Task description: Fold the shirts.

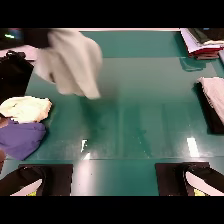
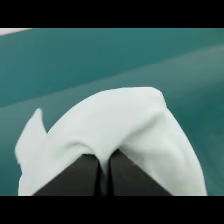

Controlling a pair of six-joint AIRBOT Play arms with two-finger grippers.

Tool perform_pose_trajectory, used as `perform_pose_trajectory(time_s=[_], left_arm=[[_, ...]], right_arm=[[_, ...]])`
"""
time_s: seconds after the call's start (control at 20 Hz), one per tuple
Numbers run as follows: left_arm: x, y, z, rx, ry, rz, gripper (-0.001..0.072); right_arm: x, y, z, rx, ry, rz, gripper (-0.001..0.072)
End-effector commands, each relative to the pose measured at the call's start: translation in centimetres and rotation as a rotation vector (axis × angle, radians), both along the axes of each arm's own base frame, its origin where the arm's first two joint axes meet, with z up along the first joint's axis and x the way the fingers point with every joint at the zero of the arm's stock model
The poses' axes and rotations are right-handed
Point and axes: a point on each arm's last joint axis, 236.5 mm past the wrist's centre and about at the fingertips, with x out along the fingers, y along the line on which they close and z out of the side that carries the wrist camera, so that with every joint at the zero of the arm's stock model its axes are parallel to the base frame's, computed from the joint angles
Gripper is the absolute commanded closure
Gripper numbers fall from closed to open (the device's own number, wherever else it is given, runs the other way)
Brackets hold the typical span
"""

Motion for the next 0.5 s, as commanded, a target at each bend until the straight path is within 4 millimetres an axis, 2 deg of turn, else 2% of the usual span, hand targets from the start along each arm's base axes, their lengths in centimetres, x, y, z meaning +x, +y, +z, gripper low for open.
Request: perform_pose_trajectory(time_s=[0.0,0.05,0.15,0.2,0.25,0.3,0.35,0.45], left_arm=[[-4.3,-12.5,-5.6,0.069,0.114,-0.288,0.0685],[-5.0,-15.9,-7.8,0.081,0.144,-0.353,0.0674],[-5.4,-21.3,-11.3,0.058,0.183,-0.439,0.0175],[-5.1,-22.5,-12.4,0.037,0.208,-0.446,0.018],[-4.1,-22.3,-13.1,0.02,0.233,-0.423,0.018],[-2.4,-20.8,-13.3,0.0,0.26,-0.365,0.018],[-0.4,-18.5,-13.1,-0.012,0.279,-0.299,0.018],[4.0,-11.8,-13.8,-0.037,0.347,-0.123,0.018]], right_arm=[[-0.2,0.1,1.9,-0.012,-0.02,0.013,0.0694],[-0.4,0.1,2.1,-0.017,-0.016,0.017,0.0694],[-0.7,0.1,2.0,-0.026,0.001,0.024,0.0694],[-0.9,0.1,1.9,-0.028,0.006,0.026,0.0694],[-1.2,0.1,1.8,-0.031,0.011,0.028,0.0694],[-1.4,0.1,1.9,-0.033,0.012,0.029,0.0694],[-1.5,0.1,1.9,-0.032,0.011,0.029,0.0695],[-1.5,0.1,1.9,-0.033,0.013,0.03,0.0695]])
